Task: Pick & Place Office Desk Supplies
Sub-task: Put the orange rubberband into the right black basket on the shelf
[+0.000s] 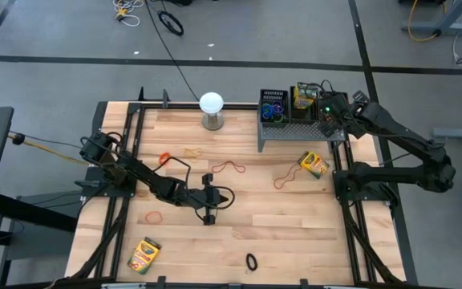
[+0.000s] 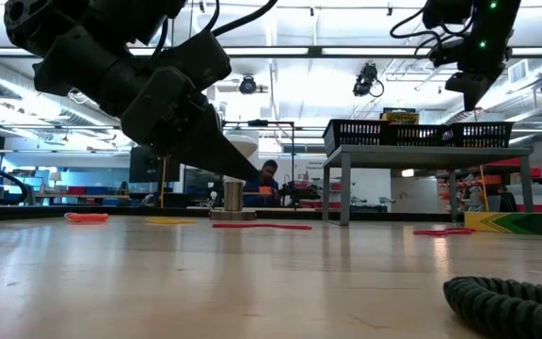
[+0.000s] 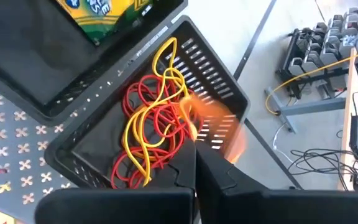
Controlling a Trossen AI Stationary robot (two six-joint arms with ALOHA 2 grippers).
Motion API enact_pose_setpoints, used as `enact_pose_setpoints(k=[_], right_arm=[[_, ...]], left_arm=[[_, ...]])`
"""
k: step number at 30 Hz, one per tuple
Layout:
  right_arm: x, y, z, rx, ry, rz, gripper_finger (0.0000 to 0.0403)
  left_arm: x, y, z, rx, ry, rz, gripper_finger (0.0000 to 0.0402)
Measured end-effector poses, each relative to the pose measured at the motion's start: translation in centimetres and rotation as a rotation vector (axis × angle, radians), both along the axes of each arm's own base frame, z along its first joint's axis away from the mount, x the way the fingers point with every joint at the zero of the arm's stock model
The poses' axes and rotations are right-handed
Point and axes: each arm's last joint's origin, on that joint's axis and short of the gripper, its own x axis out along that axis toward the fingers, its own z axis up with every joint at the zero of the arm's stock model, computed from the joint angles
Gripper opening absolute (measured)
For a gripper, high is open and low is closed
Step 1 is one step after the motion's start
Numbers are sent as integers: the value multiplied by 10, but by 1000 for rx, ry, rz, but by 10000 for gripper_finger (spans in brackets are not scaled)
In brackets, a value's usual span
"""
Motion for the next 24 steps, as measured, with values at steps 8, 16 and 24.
enact_pose_setpoints(k=[8, 16, 24], right_arm=[[-2, -10, 1, -24, -39, -56, 3], [-4, -25, 0, -18, -81, -94, 4], [8, -35, -11, 43, -85, -100, 10]], left_arm=[[0, 0, 0, 0, -1, 0, 8], [0, 0, 1, -2, -7, 0, 8], [1, 0, 2, -8, -23, 0, 8]])
